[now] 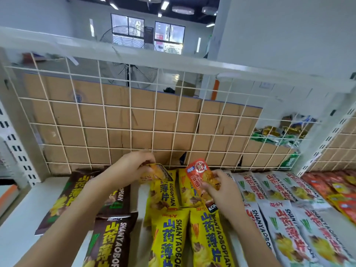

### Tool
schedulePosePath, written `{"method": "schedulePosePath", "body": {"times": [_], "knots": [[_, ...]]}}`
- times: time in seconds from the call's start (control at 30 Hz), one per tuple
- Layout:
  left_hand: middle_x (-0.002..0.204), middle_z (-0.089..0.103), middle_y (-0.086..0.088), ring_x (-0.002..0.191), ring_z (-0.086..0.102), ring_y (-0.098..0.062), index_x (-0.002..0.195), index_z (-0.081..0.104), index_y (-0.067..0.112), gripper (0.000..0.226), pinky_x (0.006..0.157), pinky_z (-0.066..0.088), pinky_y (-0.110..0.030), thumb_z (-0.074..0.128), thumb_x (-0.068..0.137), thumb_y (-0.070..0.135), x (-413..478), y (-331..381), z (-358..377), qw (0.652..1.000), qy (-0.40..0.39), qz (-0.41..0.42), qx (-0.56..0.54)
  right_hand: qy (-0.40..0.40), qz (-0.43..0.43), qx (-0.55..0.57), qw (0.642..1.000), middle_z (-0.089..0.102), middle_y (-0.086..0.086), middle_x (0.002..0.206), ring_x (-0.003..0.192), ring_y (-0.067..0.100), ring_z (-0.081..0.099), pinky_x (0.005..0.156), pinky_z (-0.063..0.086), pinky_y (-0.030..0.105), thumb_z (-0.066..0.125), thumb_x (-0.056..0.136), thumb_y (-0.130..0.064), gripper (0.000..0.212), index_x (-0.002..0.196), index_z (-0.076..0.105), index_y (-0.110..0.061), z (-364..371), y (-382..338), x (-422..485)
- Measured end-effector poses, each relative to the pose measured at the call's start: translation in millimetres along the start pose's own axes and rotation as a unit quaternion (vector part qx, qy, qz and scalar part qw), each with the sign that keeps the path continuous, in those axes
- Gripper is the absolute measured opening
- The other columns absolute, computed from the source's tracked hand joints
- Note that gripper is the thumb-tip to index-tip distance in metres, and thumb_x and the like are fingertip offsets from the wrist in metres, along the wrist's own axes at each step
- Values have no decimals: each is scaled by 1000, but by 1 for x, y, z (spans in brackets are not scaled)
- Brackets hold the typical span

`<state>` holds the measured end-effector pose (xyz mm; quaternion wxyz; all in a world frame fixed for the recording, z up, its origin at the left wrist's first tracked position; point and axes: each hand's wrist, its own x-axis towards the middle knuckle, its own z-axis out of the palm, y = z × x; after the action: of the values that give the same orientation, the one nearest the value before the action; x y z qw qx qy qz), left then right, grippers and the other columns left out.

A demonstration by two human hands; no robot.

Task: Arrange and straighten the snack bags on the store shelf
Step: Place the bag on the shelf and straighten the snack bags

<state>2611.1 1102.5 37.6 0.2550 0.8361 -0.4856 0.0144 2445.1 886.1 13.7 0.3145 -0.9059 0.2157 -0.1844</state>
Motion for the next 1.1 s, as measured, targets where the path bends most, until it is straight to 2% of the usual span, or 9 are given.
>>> {"method": "schedulePosePath", "body": {"times": [0.07,0.17,0.3,0.43,0.6,0.73,0.8,0.93,1.1], "knots": [[70,45,14,69,45,2,69,38,30,28,57,30,-17,58,84,19,-4,9,-6,1000,24,11,-16,17,-3,4,1000,54,-18,83,80,5,55,66,40,21,65,84,-32,24,99,49,-24,-11,1,-5],[63,43,10,66,46,4,66,31,30,42,56,31,-16,59,87,8,-14,24,-8,999,40,-9,-33,43,6,18,999,61,-12,85,84,12,58,70,41,27,66,83,-28,22,100,53,-21,-27,9,-16],[64,51,3,61,46,-5,71,37,25,28,60,38,-22,53,92,14,-26,41,-1,997,11,-21,-78,56,21,-8,998,61,-4,95,90,16,56,71,41,29,64,84,-30,31,111,53,-18,-46,20,-39],[67,54,-2,62,48,-18,78,37,27,21,64,43,-38,51,93,22,-30,57,15,995,-25,4,-101,61,41,-31,997,55,-6,87,87,18,56,74,44,32,63,85,-31,32,113,51,-20,-64,28,-65],[72,55,3,64,48,-13,82,39,30,10,63,40,-29,42,86,38,-35,87,40,991,-16,43,-127,73,56,-44,995,54,-11,89,88,12,53,73,40,28,63,86,-30,32,113,51,-20,-83,44,-98],[70,58,0,62,52,-15,87,42,30,9,63,42,-37,48,94,28,-36,113,59,990,-18,48,-128,75,73,-58,993,56,-7,84,90,25,61,74,45,34,61,86,-32,31,113,50,-20,-107,62,-124],[69,59,-3,61,53,-18,93,39,35,6,62,43,-41,44,91,32,-34,130,66,991,-20,48,-120,70,84,-63,992,62,-3,89,91,25,61,75,45,33,61,86,-33,32,114,50,-21,-120,75,-136],[63,54,2,57,47,-17,88,40,41,13,55,37,-32,44,92,29,-26,167,87,992,-26,48,-115,78,115,-59,989,63,0,96,95,22,60,71,40,28,64,85,-30,36,116,52,-18,-149,105,-162],[70,59,4,65,55,-10,89,46,39,17,62,42,-28,50,93,23,-18,229,120,989,-57,74,-118,96,142,-62,983,63,-4,83,77,20,59,61,38,25,65,84,-27,29,110,53,-23,-193,144,-199]]}}
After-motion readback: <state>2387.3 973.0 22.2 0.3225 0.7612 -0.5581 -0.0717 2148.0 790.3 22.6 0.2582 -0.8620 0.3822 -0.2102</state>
